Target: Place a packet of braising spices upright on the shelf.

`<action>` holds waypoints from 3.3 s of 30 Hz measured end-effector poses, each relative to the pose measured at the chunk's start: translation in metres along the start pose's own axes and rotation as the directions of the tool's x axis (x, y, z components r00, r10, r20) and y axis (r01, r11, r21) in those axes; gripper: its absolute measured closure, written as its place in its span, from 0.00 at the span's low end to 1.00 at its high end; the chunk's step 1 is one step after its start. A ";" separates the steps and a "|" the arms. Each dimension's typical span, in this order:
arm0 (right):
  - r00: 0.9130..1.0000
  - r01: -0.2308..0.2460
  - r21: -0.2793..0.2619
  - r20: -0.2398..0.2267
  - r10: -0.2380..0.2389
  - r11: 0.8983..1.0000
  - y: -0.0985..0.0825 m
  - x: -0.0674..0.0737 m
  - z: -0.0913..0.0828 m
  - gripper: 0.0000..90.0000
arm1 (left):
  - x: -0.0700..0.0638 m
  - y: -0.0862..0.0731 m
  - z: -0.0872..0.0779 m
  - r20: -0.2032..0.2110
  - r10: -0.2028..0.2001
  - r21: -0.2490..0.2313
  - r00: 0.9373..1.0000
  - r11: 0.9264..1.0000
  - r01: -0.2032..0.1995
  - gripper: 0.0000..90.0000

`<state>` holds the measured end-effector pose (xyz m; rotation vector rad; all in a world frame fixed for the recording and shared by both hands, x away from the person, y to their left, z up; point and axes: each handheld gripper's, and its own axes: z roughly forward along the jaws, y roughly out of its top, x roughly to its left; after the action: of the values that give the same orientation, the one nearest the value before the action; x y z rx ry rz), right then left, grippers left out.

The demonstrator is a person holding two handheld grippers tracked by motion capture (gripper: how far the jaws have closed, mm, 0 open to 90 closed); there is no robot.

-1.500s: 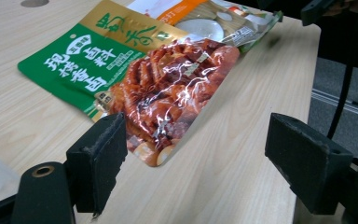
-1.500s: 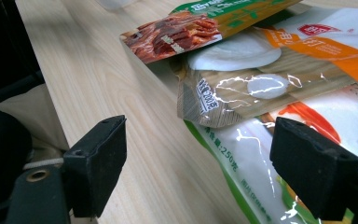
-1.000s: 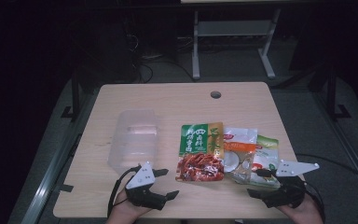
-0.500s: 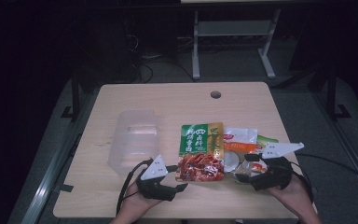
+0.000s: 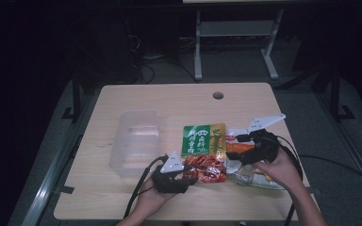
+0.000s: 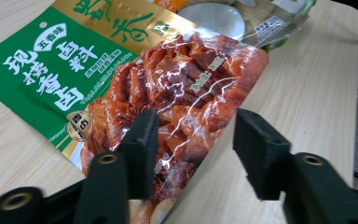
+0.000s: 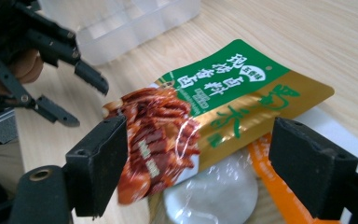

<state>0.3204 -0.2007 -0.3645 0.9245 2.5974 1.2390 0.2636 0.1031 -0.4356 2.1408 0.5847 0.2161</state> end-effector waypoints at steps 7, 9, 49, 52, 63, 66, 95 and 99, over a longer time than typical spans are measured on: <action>0.999 -0.043 0.082 0.005 0.043 0.996 0.025 -0.015 0.022 0.20 | 0.002 -0.004 0.008 0.002 -0.020 0.037 1.000 0.999 0.020 0.68; 0.998 -0.059 0.108 0.008 0.058 0.992 0.032 -0.024 0.030 0.20 | 0.005 -0.007 0.010 -0.010 -0.011 0.060 1.000 0.998 0.012 0.72; 0.953 -0.279 0.363 -0.005 0.302 0.889 0.022 -0.071 0.100 0.73 | 0.010 -0.017 0.023 -0.034 -0.051 0.119 0.998 0.991 0.055 0.86; 0.951 -0.282 0.356 -0.018 0.308 0.891 0.023 -0.069 0.097 0.82 | 0.011 -0.017 0.023 -0.036 -0.045 0.119 0.998 0.992 0.049 0.85; 0.975 -0.192 0.276 -0.057 0.215 0.942 0.032 -0.054 0.076 1.00 | 0.014 -0.012 0.014 -0.016 -0.086 0.058 0.996 0.994 0.087 0.69; 0.982 -0.158 0.219 -0.065 0.176 0.963 0.036 -0.045 0.066 1.00 | 0.016 -0.011 0.010 -0.021 -0.134 0.012 0.991 0.991 0.134 0.61; 0.990 0.118 -0.170 -0.060 -0.130 0.978 -0.018 0.021 -0.026 1.00 | 0.031 0.005 0.014 0.144 -0.240 -0.119 0.960 0.959 0.258 0.59; 0.992 0.090 -0.197 -0.067 -0.105 0.976 -0.026 0.021 -0.024 1.00 | 0.029 0.006 0.008 0.154 -0.230 -0.126 0.961 0.960 0.250 0.81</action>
<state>0.2823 -0.2169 -0.3651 0.7181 2.4877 1.4956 0.2944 0.1080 -0.4373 1.9075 0.7194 -0.0239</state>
